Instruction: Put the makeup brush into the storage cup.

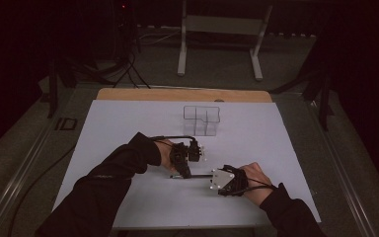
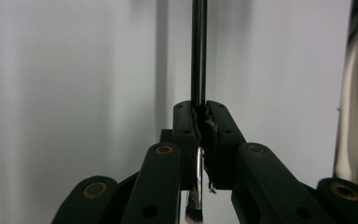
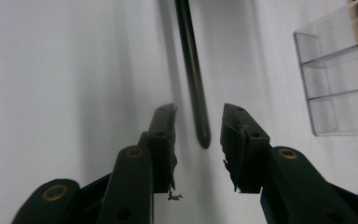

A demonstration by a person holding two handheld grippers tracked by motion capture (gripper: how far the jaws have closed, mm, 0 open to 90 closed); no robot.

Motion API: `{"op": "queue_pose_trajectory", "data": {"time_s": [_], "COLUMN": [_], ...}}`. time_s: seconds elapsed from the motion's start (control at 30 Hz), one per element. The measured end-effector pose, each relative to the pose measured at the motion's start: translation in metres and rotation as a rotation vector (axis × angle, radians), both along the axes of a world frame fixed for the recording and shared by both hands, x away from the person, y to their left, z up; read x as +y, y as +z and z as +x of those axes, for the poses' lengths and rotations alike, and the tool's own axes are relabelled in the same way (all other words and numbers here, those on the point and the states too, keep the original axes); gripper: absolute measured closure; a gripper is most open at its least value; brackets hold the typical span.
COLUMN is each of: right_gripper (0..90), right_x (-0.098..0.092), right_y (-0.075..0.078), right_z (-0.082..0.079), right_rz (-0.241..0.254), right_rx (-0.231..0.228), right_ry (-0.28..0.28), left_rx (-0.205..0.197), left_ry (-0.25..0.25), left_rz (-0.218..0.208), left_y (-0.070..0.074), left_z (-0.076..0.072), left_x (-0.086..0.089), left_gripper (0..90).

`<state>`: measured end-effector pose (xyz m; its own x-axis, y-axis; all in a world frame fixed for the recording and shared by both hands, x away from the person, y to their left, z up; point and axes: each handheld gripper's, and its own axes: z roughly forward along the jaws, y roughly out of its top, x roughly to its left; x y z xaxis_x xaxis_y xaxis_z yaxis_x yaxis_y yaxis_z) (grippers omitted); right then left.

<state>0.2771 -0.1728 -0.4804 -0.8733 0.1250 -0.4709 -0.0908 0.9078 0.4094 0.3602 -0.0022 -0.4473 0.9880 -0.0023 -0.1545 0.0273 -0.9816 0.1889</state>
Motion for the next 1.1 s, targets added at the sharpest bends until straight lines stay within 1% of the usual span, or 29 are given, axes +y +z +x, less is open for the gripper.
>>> {"op": "queue_pose_trajectory", "data": {"time_s": [0.03, 0.07, 0.1, 0.13, 0.17, 0.2, 0.23, 0.27, 0.3, 0.33, 0.37, 0.4, 0.47, 0.5, 0.53, 0.57, 0.6, 0.63, 0.67, 0.7, 0.73, 0.77, 0.83, 0.87, 0.9, 0.93, 0.97, 1.03, 1.1], "right_gripper": [66.8, 67.4, 68.5, 69.1, 70.0, 72.7, 75.6, 77.4, 78.6, 81.1, 82.5, 83.1, 83.5, 83.5, 83.7, 83.7, 83.7, 83.7, 83.7, 83.7, 83.7, 83.7, 83.7, 83.7, 83.7, 83.7, 83.7, 83.7, 83.7], "right_x": [0.001, 0.002, 0.003, 0.004, 0.006, 0.006, 0.007, 0.007, 0.007, 0.007, 0.008, 0.008, 0.008, 0.008, 0.008, 0.007, 0.007, 0.007, 0.005, 0.004, 0.004, 0.003, 0.002, 0.002, 0.002, 0.001, 0.001, 0.0, -0.003], "right_y": [0.0, 0.0, 0.0, -0.001, -0.001, -0.002, -0.002, -0.002, -0.002, -0.002, -0.002, -0.002, -0.003, -0.002, -0.001, -0.001, -0.001, 0.0, 0.002, 0.003, 0.004, 0.004, 0.005, 0.005, 0.005, 0.006, 0.006, 0.006, 0.008], "right_z": [0.0, 0.001, 0.001, 0.001, 0.0, 0.0, 0.0, 0.0, 0.0, 0.0, 0.0, 0.0, 0.0, 0.001, 0.001, 0.001, 0.001, 0.002, 0.002, 0.003, 0.003, 0.003, 0.004, 0.005, 0.004, 0.005, 0.005, 0.005, 0.005], "right_rz": [-0.005, -0.011, -0.015, -0.019, -0.028, -0.03, -0.031, -0.036, -0.041, -0.044, -0.047, -0.053, -0.063, -0.072, -0.066, -0.054, -0.054, -0.062, -0.058, -0.057, -0.059, -0.054, -0.047, -0.054, -0.054, -0.052, -0.052, -0.047, -0.047], "right_rx": [-0.007, 0.002, 0.002, 0.001, 0.01, 0.006, 0.017, 0.019, 0.017, 0.021, 0.02, 0.022, 0.024, 0.025, 0.035, 0.029, 0.029, 0.033, 0.036, 0.038, 0.033, 0.044, 0.047, 0.054, 0.052, 0.059, 0.063, 0.067, 0.067], "right_ry": [0.004, 0.007, 0.015, 0.018, 0.013, 0.021, 0.026, 0.035, 0.04, 0.043, 0.042, 0.042, 0.052, 0.066, 0.061, 0.049, 0.049, 0.056, 0.043, 0.046, 0.042, 0.031, 0.024, 0.027, 0.026, 0.025, 0.021, 0.013, 0.008], "left_rx": [0.008, 0.006, -0.002, 0.004, 0.0, 0.003, 0.01, 0.003, 0.009, 0.017, 0.006, 0.007, -0.005, -0.021, -0.055, -0.058, -0.058, -0.075, -0.07, -0.064, -0.061, -0.064, -0.076, -0.077, -0.076, -0.075, -0.073, -0.081, -0.086], "left_ry": [0.001, -0.004, 0.004, -0.005, -0.016, -0.012, -0.017, -0.026, -0.019, -0.03, -0.026, -0.04, -0.069, -0.094, -0.125, -0.128, -0.128, -0.138, -0.12, -0.11, -0.099, -0.089, -0.061, -0.058, -0.05, -0.043, -0.043, -0.036, -0.028], "left_rz": [-0.002, -0.001, -0.004, -0.005, -0.008, -0.007, -0.009, -0.008, -0.007, -0.003, -0.005, -0.007, -0.02, -0.039, -0.059, -0.066, -0.066, -0.104, -0.112, -0.111, -0.113, -0.117, -0.125, -0.131, -0.136, -0.148, -0.157, -0.157, -0.167], "left_y": [0.0, 0.0, 0.001, 0.001, 0.001, 0.002, 0.001, 0.001, 0.001, 0.001, 0.0, 0.0, -0.001, -0.002, -0.002, -0.001, -0.001, 0.0, 0.0, 0.001, 0.002, 0.002, 0.004, 0.004, 0.005, 0.006, 0.007, 0.009, 0.01], "left_z": [0.001, 0.0, 0.0, 0.0, -0.001, 0.0, -0.001, -0.001, -0.001, -0.002, -0.002, -0.001, -0.002, -0.002, -0.002, -0.003, -0.003, -0.002, -0.002, -0.001, 0.0, 0.0, 0.001, 0.001, 0.001, 0.001, 0.0, 0.0, 0.001], "left_x": [-0.001, -0.002, -0.003, -0.004, -0.004, -0.005, -0.006, -0.006, -0.007, -0.007, -0.007, -0.007, -0.006, -0.004, -0.002, -0.002, -0.002, 0.002, 0.002, 0.003, 0.005, 0.006, 0.008, 0.009, 0.01, 0.012, 0.014, 0.016, 0.02], "left_gripper": [84.5, 84.6, 84.6, 84.6, 84.5, 84.5, 84.5, 84.5, 84.5, 84.5, 84.5, 84.5, 84.5, 84.3, 83.7, 82.4, 76.7, 76.7, 67.7, 63.5, 62.5, 59.8, 52.7, 51.2, 50.0, 48.3, 48.3, 48.3, 48.3]}}
